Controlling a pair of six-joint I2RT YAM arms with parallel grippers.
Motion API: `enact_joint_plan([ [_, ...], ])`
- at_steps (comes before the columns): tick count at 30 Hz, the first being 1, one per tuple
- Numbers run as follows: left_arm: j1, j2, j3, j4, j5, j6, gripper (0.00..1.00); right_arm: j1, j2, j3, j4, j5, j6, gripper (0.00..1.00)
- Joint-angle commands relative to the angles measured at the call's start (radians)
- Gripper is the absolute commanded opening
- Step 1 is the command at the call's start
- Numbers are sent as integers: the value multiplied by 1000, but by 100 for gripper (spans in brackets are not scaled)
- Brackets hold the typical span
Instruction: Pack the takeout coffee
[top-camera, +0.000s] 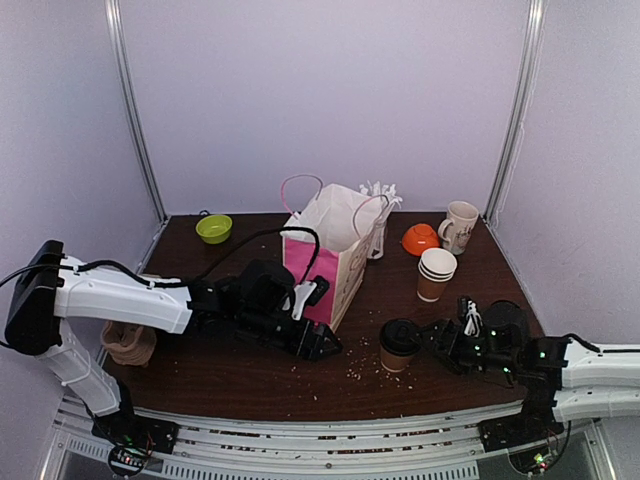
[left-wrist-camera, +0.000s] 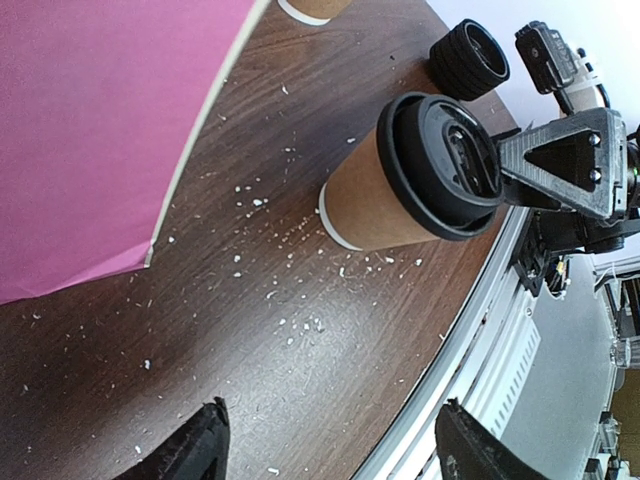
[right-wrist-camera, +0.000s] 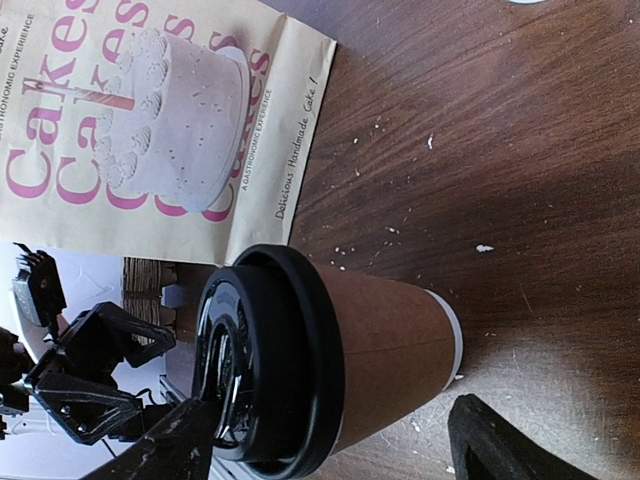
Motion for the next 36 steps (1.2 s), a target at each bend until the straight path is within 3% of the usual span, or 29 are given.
enact_joint_plan([
  [1, -4, -6, 6, 22, 1, 21, 74, -5, 31, -10, 52, -3, 12, 82],
  [27, -4, 43, 7, 25, 14, 22, 74, -5, 141, -128, 19, -44, 43, 56],
  [36, -4, 46, 10, 12, 11, 29, 74, -5, 194, -128, 37, -56, 40, 54],
])
